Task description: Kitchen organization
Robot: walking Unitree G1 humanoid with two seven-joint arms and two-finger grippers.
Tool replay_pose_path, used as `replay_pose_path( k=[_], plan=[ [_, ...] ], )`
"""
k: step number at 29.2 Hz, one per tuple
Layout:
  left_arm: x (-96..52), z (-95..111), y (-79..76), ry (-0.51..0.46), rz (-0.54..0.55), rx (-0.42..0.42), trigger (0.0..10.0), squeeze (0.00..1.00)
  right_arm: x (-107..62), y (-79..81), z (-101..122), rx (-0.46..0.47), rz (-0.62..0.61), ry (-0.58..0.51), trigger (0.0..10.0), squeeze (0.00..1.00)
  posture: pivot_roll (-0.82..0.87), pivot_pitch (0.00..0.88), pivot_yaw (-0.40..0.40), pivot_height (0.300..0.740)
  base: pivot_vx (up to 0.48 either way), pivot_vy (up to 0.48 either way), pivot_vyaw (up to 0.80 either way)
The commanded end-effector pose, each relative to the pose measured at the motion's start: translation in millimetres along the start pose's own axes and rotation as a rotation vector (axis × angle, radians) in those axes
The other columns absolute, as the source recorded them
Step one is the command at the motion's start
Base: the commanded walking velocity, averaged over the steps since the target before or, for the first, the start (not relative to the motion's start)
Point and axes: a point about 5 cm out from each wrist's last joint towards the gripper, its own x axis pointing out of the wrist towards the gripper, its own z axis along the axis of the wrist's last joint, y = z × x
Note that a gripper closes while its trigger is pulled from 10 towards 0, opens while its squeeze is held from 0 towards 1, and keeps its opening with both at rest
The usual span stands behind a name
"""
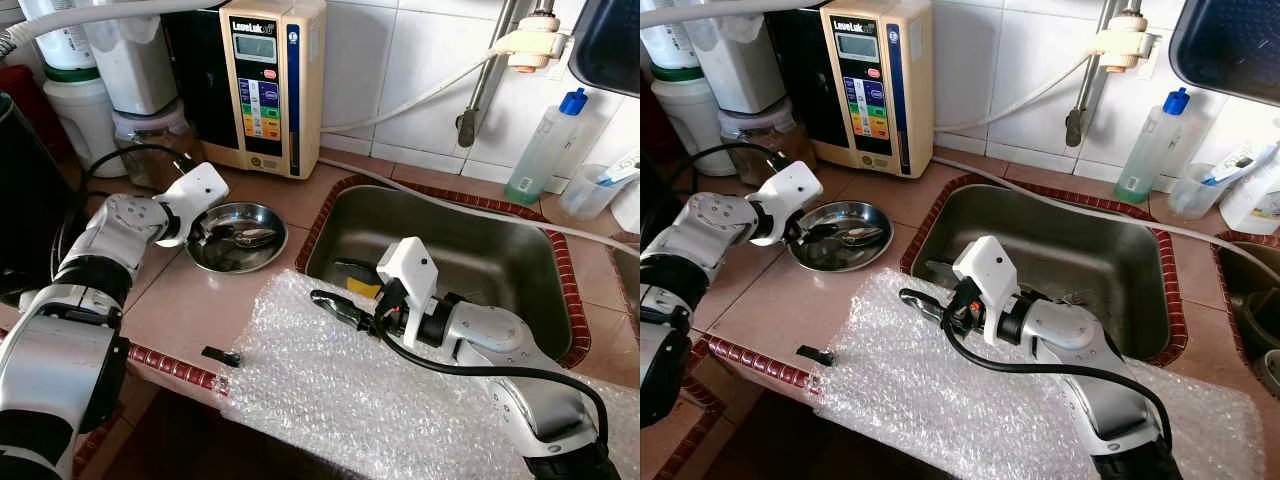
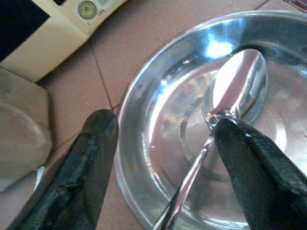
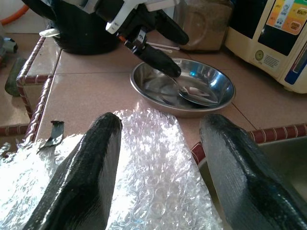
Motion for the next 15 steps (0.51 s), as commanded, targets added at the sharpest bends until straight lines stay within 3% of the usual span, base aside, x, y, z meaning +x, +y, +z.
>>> replay_pose_path(
  k=[1,15],
  plan=[
    [2.0,-3.9,-4.3,0.02,-0.017,0.014,10.0,1.0,0.1,1.2,0.7,-0.009,0.01,0.005,10.0,0.0,0.01,0.0,0.031,0.74,0.0,0.0,0.0],
    [7.2,-18.7,-18.1,0.068,-0.057,-0.017,10.0,1.0,-0.2,1.9,-0.6,-0.009,0.007,0.008,10.0,0.0,0.0,0.0,0.035,0.74,0.0,0.0,0.0]
  ],
)
